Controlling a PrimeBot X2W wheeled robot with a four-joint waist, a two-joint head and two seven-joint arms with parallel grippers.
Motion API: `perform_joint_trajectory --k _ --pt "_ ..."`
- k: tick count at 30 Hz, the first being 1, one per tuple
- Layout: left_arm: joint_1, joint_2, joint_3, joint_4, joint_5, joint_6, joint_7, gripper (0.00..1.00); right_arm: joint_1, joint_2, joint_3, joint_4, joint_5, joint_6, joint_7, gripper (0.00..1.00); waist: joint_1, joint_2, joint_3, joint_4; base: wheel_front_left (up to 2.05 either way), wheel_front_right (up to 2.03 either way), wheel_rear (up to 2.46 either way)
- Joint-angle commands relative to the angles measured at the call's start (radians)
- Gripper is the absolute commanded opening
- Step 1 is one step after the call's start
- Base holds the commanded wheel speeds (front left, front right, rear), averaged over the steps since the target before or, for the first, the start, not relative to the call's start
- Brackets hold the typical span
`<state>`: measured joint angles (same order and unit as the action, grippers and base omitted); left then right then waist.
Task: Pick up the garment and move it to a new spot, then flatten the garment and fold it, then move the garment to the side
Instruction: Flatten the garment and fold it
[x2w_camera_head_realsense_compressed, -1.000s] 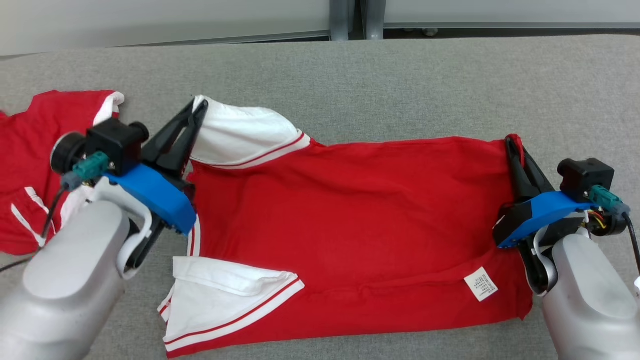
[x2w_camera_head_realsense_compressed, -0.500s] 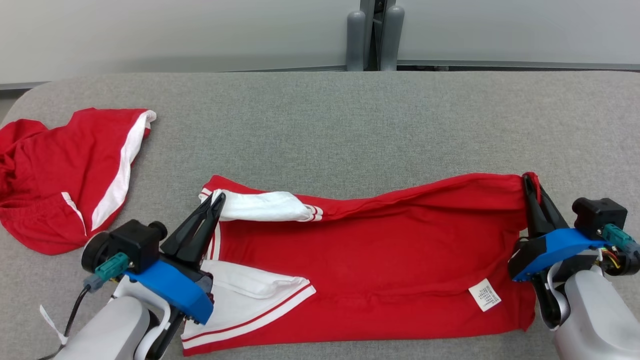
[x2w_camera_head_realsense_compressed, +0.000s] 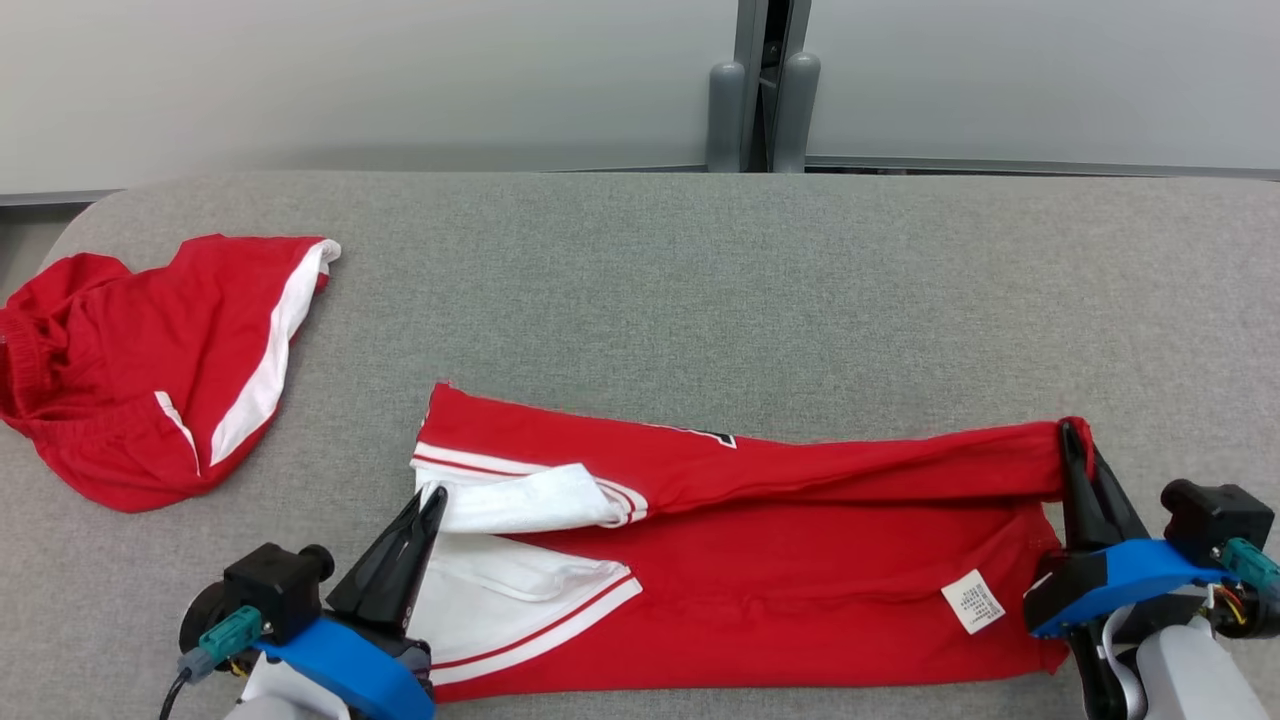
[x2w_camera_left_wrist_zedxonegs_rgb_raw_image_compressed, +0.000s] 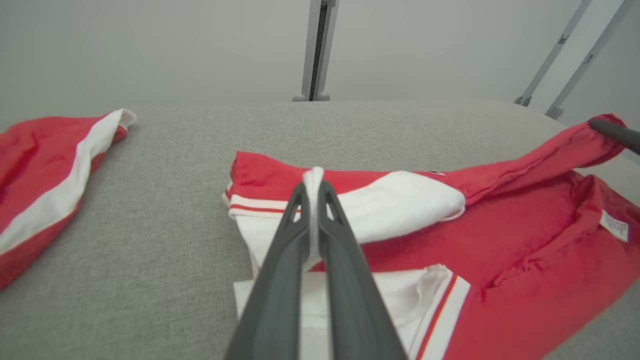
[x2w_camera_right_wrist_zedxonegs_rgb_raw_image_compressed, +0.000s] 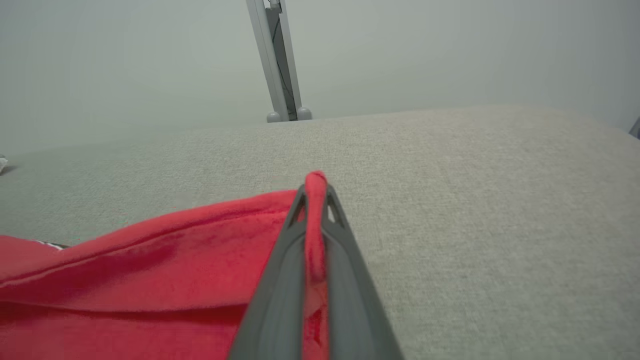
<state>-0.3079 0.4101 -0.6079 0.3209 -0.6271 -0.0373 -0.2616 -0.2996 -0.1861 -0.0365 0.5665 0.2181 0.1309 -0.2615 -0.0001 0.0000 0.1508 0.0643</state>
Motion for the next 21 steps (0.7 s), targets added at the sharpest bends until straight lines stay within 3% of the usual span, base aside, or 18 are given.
perform_joint_trajectory --k 1,5,6,7,8,9,17,21 --pt "0.019 -0.006 0.017 0.005 0.005 -0.006 -0.005 0.0 0.025 0.006 -0.004 -0.016 0.006 0.0 -0.005 0.0 0.0001 0.0 -0.003 0.0 0.0 0.0 0.0" --pt "0.062 -0.034 0.05 0.023 0.02 -0.019 -0.005 0.0 0.074 0.023 -0.012 -0.061 0.012 0.0 -0.005 0.0 0.0001 0.0 -0.007 0.0 0.0 0.0 0.0" --pt "0.07 -0.042 0.059 0.028 0.023 -0.018 -0.005 0.0 0.085 0.026 -0.015 -0.069 0.014 0.0 -0.005 0.09 0.0001 0.0 -0.009 -0.001 0.0 0.0 0.0" --pt "0.079 -0.052 0.074 0.032 0.024 -0.018 -0.005 0.0 0.096 0.028 -0.019 -0.077 0.015 0.0 -0.005 0.5 0.0001 0.0 -0.01 -0.002 0.0 0.0 0.0" --pt "0.088 -0.059 0.085 0.036 0.032 -0.019 -0.005 0.46 0.105 0.031 -0.027 -0.088 0.018 0.0 -0.005 1.0 0.0001 0.0 -0.011 -0.002 0.0 0.0 0.0" --pt "0.094 -0.067 0.1 0.037 0.037 -0.019 -0.005 1.0 0.113 0.034 -0.034 -0.096 0.018 0.0 -0.005 1.0 0.0001 0.0 -0.012 -0.003 0.0 0.0 0.0" --pt "0.148 -0.13 0.266 -0.021 0.144 -0.007 -0.005 1.0 0.168 0.051 -0.068 -0.227 0.009 0.0 -0.003 1.0 0.0001 0.0 -0.015 -0.013 0.0 0.0 0.0" --pt "0.18 -0.176 0.376 -0.089 0.237 0.002 -0.004 1.0 0.169 0.052 -0.074 -0.232 -0.002 0.0 -0.003 1.0 0.0001 0.0 -0.014 -0.018 0.0 0.0 0.0"
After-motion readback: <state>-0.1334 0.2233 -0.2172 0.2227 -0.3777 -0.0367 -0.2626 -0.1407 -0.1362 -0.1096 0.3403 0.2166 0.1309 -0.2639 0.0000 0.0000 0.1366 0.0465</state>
